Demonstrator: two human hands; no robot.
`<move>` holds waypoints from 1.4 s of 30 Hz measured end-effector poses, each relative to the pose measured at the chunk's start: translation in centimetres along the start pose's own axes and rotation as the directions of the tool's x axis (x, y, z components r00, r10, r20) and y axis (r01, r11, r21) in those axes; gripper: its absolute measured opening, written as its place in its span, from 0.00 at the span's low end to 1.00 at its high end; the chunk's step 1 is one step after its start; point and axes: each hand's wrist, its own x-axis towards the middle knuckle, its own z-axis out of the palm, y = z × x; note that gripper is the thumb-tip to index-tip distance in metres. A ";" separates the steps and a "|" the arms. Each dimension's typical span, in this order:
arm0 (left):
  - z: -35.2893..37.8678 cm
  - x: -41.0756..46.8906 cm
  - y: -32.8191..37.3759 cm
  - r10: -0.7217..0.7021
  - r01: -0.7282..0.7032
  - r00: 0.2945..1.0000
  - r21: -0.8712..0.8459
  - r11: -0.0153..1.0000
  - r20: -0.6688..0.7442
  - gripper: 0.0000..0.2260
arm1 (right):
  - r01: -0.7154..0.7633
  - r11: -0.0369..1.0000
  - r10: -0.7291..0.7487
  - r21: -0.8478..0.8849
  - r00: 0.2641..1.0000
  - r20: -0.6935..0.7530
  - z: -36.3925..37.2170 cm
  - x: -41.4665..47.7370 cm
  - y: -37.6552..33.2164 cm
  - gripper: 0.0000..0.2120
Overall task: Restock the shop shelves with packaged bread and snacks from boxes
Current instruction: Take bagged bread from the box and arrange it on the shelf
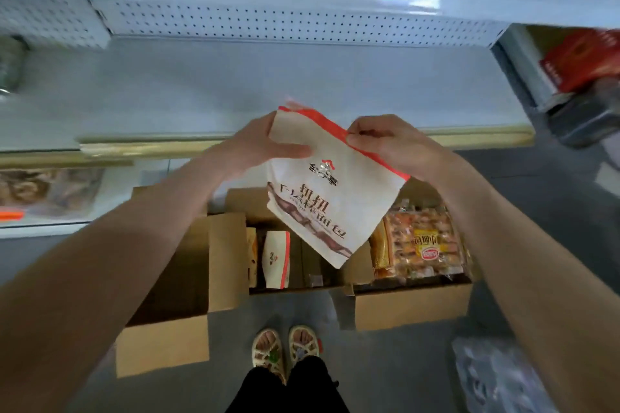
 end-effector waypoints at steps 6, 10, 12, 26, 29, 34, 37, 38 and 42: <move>-2.4 -3.2 7.1 0.115 -0.116 0.992 -0.023 0.993 -0.057 0.18 | 0.160 0.987 -0.161 -0.025 0.981 -0.105 -4.8 -1.7 -7.6 0.07; -2.8 -5.4 13.3 0.248 -0.254 0.957 -0.021 0.967 -0.149 0.10 | 0.239 0.971 -0.233 0.009 0.955 -0.185 -7.7 -3.4 -12.4 0.08; -3.1 -6.3 16.2 0.311 -0.321 0.925 -0.010 0.947 -0.219 0.11 | 0.280 0.960 -0.275 -0.007 0.934 -0.228 -9.3 -4.2 -14.6 0.09; -2.1 -11.1 32.4 0.488 -0.599 0.732 -0.109 0.793 -0.475 0.03 | 0.533 0.831 -0.267 0.161 0.635 -0.725 -14.3 -12.0 -21.7 0.41; -0.9 -11.5 34.8 0.503 -0.641 0.699 -0.133 0.756 -0.508 0.04 | 0.565 0.800 -0.296 0.203 0.666 -0.685 -14.5 -13.1 -21.4 0.42; 1.2 -11.9 37.6 0.543 -0.688 0.677 -0.168 0.706 -0.497 0.08 | 0.569 0.790 -0.283 0.230 0.670 -0.687 -16.2 -14.2 -20.8 0.45; 2.5 -11.8 39.2 0.526 -0.675 0.703 -0.215 0.706 -0.479 0.09 | 0.567 0.788 -0.257 0.239 0.656 -0.709 -17.4 -15.0 -20.0 0.45; 3.2 -11.8 39.9 0.528 -0.676 0.702 -0.213 0.706 -0.478 0.08 | 0.575 0.785 -0.251 0.231 0.636 -0.730 -17.9 -15.6 -19.8 0.43; 7.2 -12.1 42.4 0.562 -0.682 0.689 -0.147 0.716 -0.457 0.07 | 0.641 0.738 -0.247 0.209 0.545 -0.801 -20.9 -18.1 -18.7 0.36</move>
